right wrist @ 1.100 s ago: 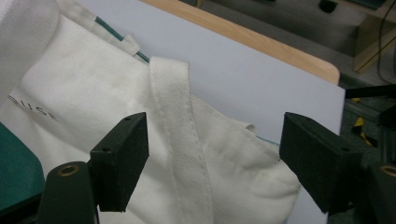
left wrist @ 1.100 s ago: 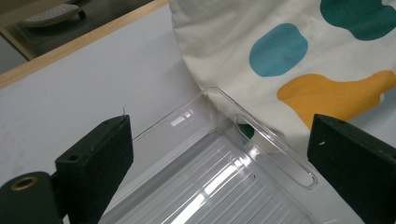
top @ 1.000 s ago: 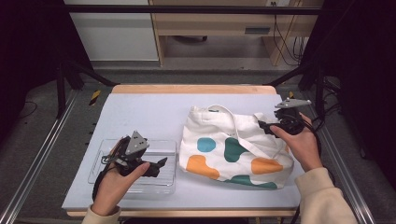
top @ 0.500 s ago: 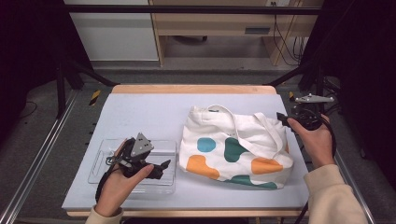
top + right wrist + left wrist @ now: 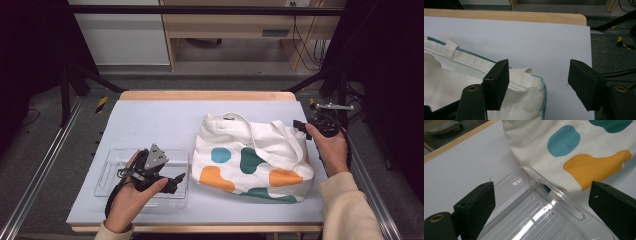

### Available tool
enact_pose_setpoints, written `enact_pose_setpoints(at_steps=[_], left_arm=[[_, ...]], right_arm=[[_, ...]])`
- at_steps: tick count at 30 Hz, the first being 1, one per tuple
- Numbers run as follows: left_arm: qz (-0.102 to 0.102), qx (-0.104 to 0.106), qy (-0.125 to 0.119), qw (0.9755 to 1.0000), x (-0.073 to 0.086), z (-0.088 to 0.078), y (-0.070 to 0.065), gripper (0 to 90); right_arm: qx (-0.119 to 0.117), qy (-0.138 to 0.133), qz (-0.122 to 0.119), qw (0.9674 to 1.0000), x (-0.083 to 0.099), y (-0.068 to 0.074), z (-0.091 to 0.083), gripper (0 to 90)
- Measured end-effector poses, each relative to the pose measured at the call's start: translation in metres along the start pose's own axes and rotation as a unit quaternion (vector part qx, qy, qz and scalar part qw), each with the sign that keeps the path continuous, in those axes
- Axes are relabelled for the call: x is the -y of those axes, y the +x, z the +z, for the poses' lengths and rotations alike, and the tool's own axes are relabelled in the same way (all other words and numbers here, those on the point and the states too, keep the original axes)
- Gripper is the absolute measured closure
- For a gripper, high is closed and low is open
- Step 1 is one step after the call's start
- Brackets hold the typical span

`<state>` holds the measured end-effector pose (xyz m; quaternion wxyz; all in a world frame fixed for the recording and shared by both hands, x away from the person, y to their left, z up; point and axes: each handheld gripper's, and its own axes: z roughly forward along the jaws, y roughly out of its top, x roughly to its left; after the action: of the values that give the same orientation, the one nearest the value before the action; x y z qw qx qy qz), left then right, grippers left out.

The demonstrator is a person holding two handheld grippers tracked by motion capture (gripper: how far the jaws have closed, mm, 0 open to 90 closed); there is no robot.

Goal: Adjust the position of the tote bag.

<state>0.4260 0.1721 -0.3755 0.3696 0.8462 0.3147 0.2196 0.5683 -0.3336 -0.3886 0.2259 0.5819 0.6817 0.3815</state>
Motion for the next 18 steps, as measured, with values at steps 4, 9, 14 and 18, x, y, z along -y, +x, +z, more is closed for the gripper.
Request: enact_pose_setpoints(at_steps=[4,9,14,18], left_arm=[[0.002,0.0,0.001,1.0,0.0,0.0,-0.001,7.0],[0.005,-0.001,-0.002,1.0,-0.002,-0.003,-0.002,7.0],[0.008,-0.002,-0.004,1.0,-0.004,-0.005,-0.004,7.0],[0.009,-0.001,-0.004,0.9999,-0.004,-0.004,-0.005,7.0]], right_arm=[[-0.003,-0.002,-0.001,1.0,0.001,0.001,-0.001,40.9],[-0.011,-0.01,0.0,0.9999,0.005,-0.004,-0.014,43.4],[-0.052,0.026,-0.002,0.9983,0.018,-0.007,-0.013,26.3],[-0.065,0.044,0.0,0.9969,0.022,-0.007,-0.004,21.5]])
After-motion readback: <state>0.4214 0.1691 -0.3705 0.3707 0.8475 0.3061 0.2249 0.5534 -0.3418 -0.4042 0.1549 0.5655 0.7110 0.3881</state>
